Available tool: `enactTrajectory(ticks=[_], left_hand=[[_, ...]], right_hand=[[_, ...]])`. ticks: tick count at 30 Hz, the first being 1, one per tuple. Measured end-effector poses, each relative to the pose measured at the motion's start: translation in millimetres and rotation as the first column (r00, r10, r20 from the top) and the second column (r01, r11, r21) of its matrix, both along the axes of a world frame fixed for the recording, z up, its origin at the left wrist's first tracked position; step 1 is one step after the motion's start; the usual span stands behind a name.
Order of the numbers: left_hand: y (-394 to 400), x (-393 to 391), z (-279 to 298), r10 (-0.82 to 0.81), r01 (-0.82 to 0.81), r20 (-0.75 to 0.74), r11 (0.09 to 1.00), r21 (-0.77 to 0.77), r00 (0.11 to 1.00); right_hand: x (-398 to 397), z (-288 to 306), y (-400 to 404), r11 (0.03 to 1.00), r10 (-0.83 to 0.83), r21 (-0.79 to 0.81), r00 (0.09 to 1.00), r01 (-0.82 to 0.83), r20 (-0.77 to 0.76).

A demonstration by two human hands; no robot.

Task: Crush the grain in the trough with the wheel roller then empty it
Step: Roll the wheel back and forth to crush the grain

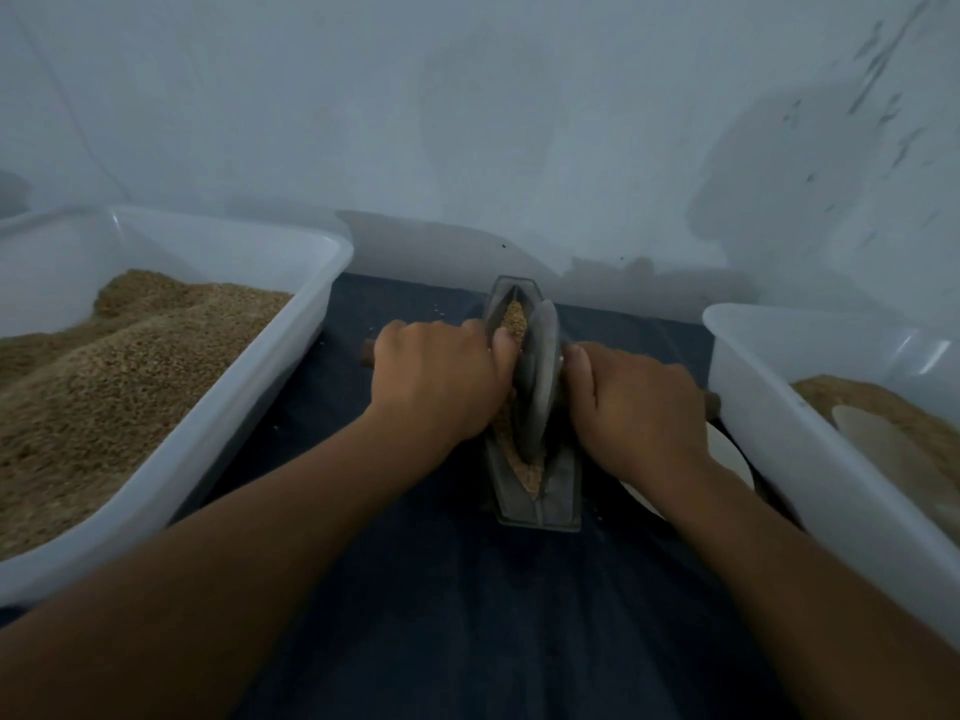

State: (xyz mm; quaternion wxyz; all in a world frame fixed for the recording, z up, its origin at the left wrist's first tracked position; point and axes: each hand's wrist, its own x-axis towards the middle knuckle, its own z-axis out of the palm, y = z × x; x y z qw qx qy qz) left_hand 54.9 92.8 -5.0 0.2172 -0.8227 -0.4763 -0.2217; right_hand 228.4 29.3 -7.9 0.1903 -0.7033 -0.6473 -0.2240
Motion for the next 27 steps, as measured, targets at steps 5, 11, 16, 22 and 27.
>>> enactTrajectory(ticks=[5,11,16,22,27], left_hand=[[23.5,12.4,-2.9,0.039,-0.037,0.044,0.999,-0.035,0.998],[61.3,20.0,-3.0,0.031,-0.015,0.108,0.989,-0.146,0.994],[79.6,24.4,-6.5,0.083,-0.041,0.208,0.979,-0.197,0.975],[86.7,26.8,0.0,0.117,-0.057,0.238,0.968,-0.245,0.964],[72.0,22.0,-5.4,0.101,-0.058,0.225,0.981,-0.187,0.969]], right_hand=[[10.6,1.3,30.1,0.995,-0.018,-0.095,0.998,0.012,-0.06],[17.9,4.7,64.2,0.994,-0.043,-0.104,0.997,0.037,-0.058],[19.8,13.0,89.3,0.997,-0.026,-0.072,0.998,0.022,-0.053],[21.8,16.4,99.5,0.995,-0.031,-0.102,0.994,0.02,-0.102],[19.9,14.2,88.7,0.998,0.018,-0.061,0.999,-0.021,-0.05]])
